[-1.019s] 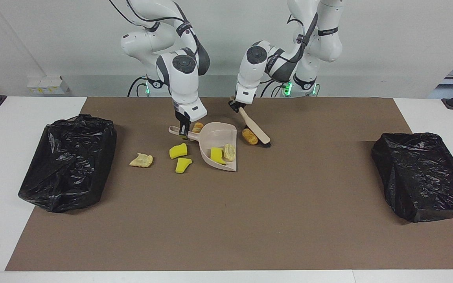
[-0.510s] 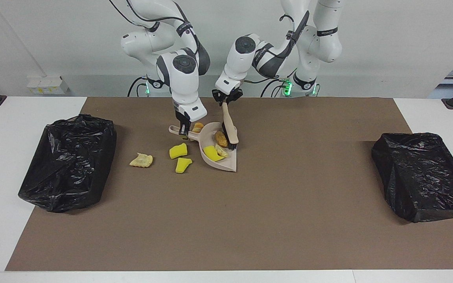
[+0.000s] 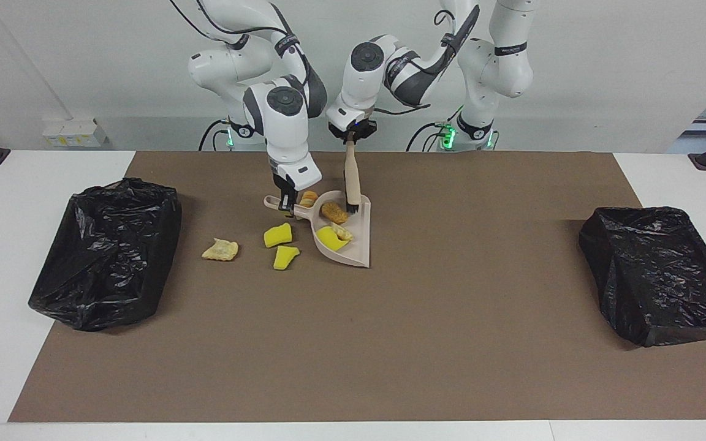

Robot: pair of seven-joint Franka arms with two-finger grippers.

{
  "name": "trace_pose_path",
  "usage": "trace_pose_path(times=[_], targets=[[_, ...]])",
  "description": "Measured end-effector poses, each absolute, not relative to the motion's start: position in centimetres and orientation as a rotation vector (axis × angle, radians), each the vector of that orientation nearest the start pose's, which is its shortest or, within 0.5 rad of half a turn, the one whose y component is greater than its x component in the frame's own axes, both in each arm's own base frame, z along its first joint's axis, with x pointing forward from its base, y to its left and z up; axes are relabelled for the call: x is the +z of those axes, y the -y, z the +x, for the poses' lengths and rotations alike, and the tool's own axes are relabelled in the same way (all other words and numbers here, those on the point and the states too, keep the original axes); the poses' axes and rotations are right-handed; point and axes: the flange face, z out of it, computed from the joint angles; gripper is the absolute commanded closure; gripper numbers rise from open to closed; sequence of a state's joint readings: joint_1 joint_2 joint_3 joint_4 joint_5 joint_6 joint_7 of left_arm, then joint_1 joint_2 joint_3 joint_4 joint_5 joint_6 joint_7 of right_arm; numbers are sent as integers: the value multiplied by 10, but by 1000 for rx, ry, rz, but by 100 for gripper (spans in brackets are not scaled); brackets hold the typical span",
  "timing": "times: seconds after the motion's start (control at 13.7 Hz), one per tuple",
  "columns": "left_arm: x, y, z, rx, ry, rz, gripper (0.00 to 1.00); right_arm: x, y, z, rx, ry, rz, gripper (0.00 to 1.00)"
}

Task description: Sweep and dump trash in bin

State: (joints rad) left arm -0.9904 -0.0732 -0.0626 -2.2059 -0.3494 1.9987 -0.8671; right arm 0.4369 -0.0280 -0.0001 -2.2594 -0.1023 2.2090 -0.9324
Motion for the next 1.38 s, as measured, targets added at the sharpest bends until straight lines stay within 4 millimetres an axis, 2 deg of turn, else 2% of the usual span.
trace_pose_path(times=[0.22,0.36,0.58,0.73,0.87,1.02,1.24,1.38], targets=[[408,440,213,597,-40,-3071,100,373,-211,469,39,2108,-2411,100],[419,428,211,605,-46,-3029,100,382,-208,474,-35,2152,-2357,100],[457,385,234,534,7,-2994,100,399,-186,481,-128,2156,-2284,100],[482,344,256,459,85,-2966,100,406,-168,487,-184,2149,-2230,100],[499,305,284,376,190,-2954,100,408,-146,494,-239,2124,-2190,100],[499,282,306,359,219,-2972,100,414,-126,501,-278,2094,-2174,100],[477,262,324,346,156,-3014,100,441,-101,512,-244,2066,-2150,100],[462,246,332,357,82,-3031,100,461,-77,519,-219,2059,-2129,100]])
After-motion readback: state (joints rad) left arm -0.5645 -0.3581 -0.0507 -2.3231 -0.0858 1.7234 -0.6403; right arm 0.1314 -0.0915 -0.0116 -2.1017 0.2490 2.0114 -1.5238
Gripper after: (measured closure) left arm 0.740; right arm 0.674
